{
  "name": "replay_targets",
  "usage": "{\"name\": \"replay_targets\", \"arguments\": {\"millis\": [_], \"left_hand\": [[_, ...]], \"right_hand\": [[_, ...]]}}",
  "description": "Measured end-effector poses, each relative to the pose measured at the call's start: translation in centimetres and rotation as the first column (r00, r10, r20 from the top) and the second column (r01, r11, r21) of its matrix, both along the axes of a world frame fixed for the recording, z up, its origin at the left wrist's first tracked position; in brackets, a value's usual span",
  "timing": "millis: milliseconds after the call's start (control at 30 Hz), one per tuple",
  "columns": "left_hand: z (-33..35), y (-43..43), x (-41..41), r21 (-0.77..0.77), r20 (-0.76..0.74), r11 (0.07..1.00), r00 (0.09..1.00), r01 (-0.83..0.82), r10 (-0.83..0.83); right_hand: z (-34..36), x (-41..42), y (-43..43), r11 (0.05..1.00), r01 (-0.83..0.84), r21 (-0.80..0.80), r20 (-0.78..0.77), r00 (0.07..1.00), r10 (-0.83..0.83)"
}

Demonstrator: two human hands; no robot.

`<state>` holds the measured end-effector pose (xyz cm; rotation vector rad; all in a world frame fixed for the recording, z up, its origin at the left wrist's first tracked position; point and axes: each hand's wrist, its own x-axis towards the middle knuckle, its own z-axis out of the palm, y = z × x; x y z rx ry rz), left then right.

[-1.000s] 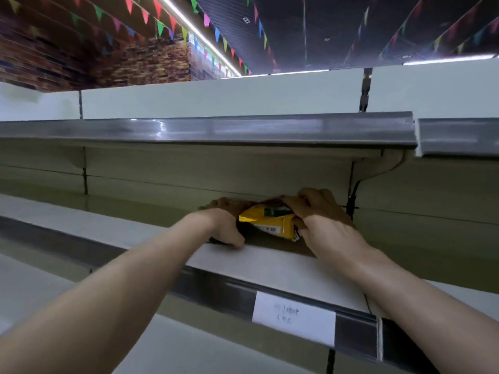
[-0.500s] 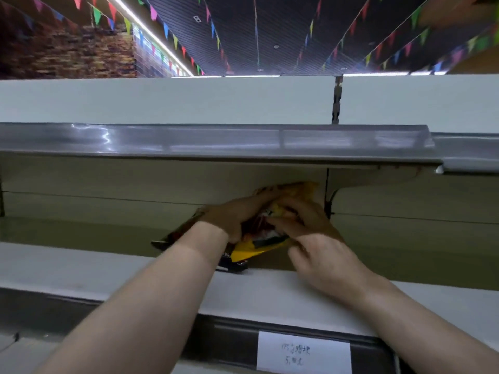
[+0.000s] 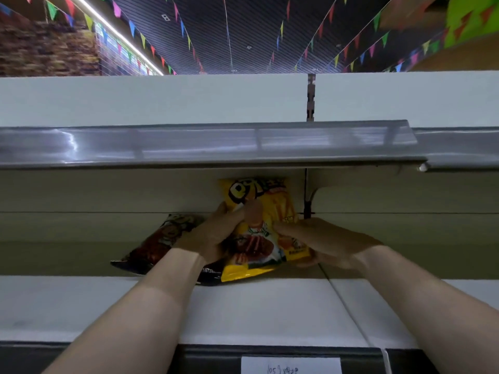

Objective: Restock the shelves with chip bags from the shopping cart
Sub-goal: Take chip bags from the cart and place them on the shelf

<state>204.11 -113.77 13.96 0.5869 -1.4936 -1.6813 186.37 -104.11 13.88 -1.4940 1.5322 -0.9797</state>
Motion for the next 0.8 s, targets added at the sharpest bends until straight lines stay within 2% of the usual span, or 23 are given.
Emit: {"name": "replay_targets", "arguments": {"millis": [133, 233, 300, 400, 467, 500, 600, 667, 800], "left_hand": [[-0.1, -0.1, 0.2, -0.071, -0.032, 0.996, 0.998, -0.061, 0.059], [0.2, -0.4, 0.7, 0.022, -0.027, 0.997, 0.997, -0.072, 0.072], [0.3, -0.6, 1.0, 0.053, -0.029, 0.993, 0.994, -0.107, 0.109], [0.0, -0.7, 0.8, 0.045, 0.025, 0.99, 0.991, -0.134, 0.133], [0.0, -0.6, 0.6, 0.009, 0.056, 0.989, 0.988, -0.147, 0.146], [-0.1, -0.4, 0.4, -0.022, 0.075, 0.989, 0.986, -0.145, 0.146], [-0.4, 0.1, -0.1, -0.148, 0.129, 0.987, 0.988, -0.06, 0.08], [-0.6, 0.1, -0.5, -0.21, 0.191, 0.976, 0.976, -0.061, 0.103], [-0.8, -0.7, -0.7, -0.199, 0.257, 0.971, 0.949, -0.134, 0.184]], "right_hand": [[-0.4, -0.5, -0.2, 0.994, -0.031, 0.101, 0.171, 0.985, 0.014], [-0.4, -1.5, 0.2, 0.993, -0.065, 0.103, 0.324, 0.946, 0.028], [-0.4, -2.2, 0.8, 0.993, -0.031, 0.11, 0.27, 0.963, 0.0], [-0.6, -2.0, 1.1, 0.992, 0.032, 0.119, 0.014, 0.999, -0.034], [-0.8, -1.3, 0.9, 0.997, 0.062, 0.056, -0.175, 0.983, -0.051], [-0.7, -0.9, 0.8, 0.997, 0.078, 0.003, -0.224, 0.972, -0.076], [-0.6, -0.1, 0.5, 0.984, 0.142, -0.106, -0.184, 0.97, -0.16], [-0.8, -0.1, 0.3, 0.971, 0.198, -0.134, -0.172, 0.96, -0.22], [-0.9, 0.3, 0.5, 0.944, 0.26, -0.205, -0.177, 0.938, -0.297]]}}
